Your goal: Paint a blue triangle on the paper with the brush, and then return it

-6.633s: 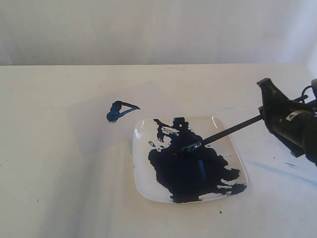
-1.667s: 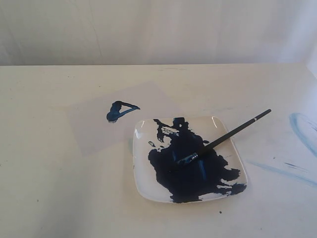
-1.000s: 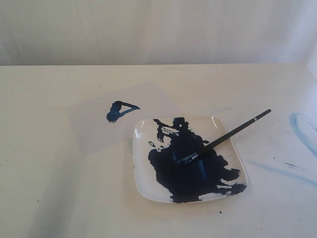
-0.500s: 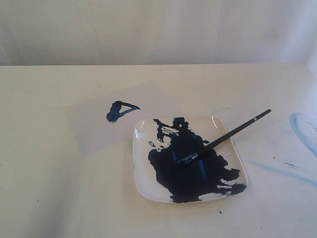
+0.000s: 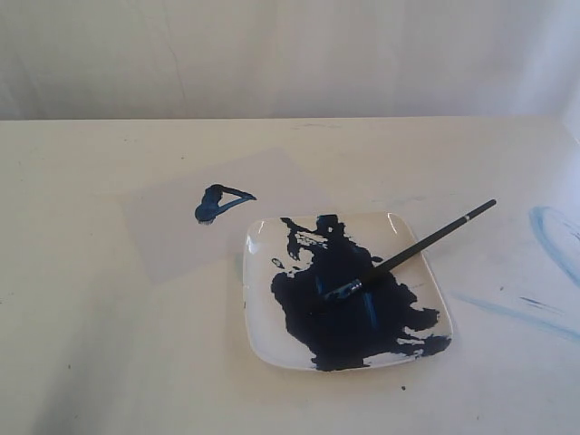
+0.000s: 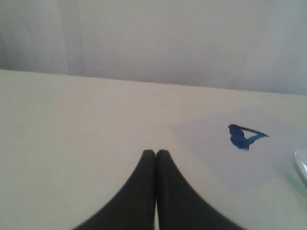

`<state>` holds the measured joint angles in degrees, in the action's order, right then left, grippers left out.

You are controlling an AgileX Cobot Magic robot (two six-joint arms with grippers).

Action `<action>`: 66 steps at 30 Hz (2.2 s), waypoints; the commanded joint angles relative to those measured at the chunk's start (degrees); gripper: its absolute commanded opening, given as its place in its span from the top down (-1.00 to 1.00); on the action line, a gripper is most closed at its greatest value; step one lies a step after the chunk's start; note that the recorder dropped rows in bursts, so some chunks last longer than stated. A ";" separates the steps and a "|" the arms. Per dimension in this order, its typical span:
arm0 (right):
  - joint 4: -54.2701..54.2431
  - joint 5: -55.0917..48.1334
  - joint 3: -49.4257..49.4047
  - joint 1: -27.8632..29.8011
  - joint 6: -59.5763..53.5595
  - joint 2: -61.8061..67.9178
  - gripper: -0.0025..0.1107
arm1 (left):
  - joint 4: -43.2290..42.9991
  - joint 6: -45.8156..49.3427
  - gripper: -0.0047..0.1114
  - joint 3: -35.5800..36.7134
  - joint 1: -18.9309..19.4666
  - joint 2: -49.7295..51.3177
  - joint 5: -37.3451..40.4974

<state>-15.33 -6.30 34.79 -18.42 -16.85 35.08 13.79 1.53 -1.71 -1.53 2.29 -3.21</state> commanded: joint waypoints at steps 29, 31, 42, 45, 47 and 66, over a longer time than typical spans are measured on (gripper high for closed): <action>0.22 -0.02 -0.15 0.19 0.09 -0.27 0.96 | -20.74 -9.78 0.92 1.71 -0.15 -2.29 16.92; 0.22 -0.02 -0.15 0.19 0.09 -0.27 0.96 | -20.72 -9.78 0.92 1.71 0.73 -2.29 16.92; 0.22 -0.02 -0.15 0.19 0.09 -0.27 0.96 | -21.78 -9.94 0.92 1.71 3.50 -2.29 18.00; 0.22 -0.02 -0.15 0.19 0.09 -0.27 0.96 | -21.78 -11.30 0.92 1.71 3.50 -2.29 18.00; 0.22 -0.02 -0.15 0.19 0.09 -0.27 0.96 | -21.78 -12.11 0.92 1.71 3.50 -2.29 17.76; 0.22 -0.02 -0.15 0.19 0.09 -0.27 0.96 | -21.78 -12.01 0.92 1.71 3.50 -2.29 17.64</action>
<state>-15.33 -6.30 34.79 -18.42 -16.85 35.08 -7.92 -9.96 -0.20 1.86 0.28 14.46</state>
